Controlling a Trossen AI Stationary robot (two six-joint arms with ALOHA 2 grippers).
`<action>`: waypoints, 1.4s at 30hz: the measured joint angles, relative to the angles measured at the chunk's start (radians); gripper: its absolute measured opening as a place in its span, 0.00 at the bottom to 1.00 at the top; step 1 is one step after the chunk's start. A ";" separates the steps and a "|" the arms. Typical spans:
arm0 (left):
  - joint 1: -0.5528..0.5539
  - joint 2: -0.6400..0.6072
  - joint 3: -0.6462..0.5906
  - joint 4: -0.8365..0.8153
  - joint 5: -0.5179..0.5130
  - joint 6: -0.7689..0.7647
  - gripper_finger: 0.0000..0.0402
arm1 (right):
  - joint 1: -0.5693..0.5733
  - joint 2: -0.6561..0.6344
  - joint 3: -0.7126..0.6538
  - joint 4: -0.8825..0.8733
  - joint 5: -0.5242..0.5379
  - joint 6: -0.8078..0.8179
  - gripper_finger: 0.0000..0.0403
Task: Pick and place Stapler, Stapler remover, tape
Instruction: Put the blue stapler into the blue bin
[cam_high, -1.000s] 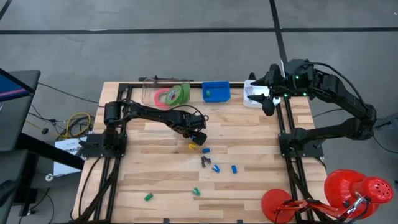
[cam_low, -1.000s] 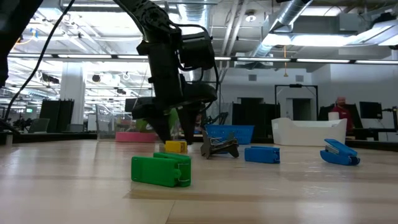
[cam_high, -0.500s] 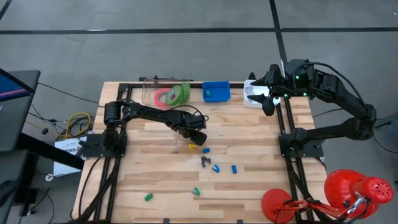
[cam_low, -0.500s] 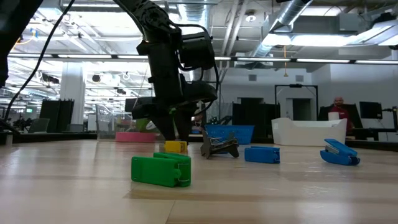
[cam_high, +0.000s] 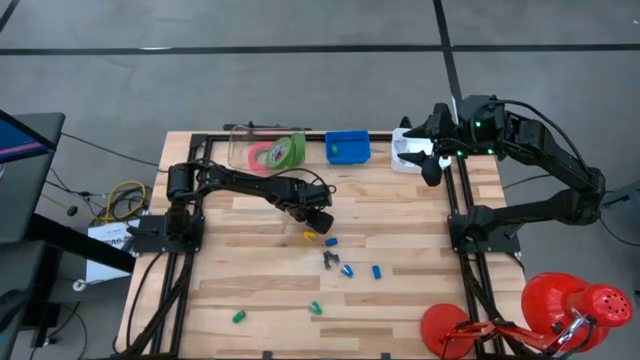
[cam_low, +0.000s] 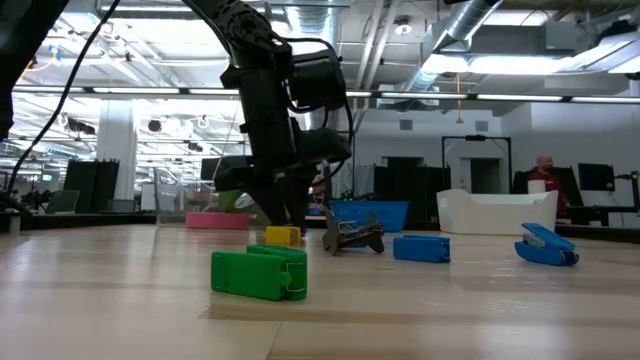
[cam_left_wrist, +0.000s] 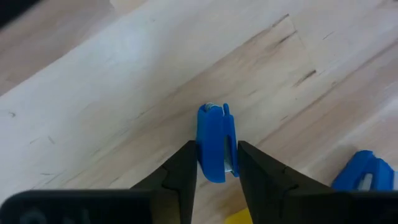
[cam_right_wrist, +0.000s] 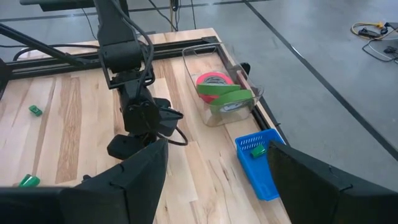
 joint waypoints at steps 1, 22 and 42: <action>0.000 -0.004 0.000 0.001 0.011 0.000 0.25 | 0.000 0.000 0.000 0.000 0.000 0.000 0.66; 0.122 -0.328 0.000 0.306 -0.108 0.248 0.25 | 0.000 0.000 0.000 -0.003 0.000 0.005 0.66; 0.349 -0.237 0.001 0.599 -0.032 0.454 0.25 | 0.000 0.000 0.000 -0.029 0.000 0.088 0.66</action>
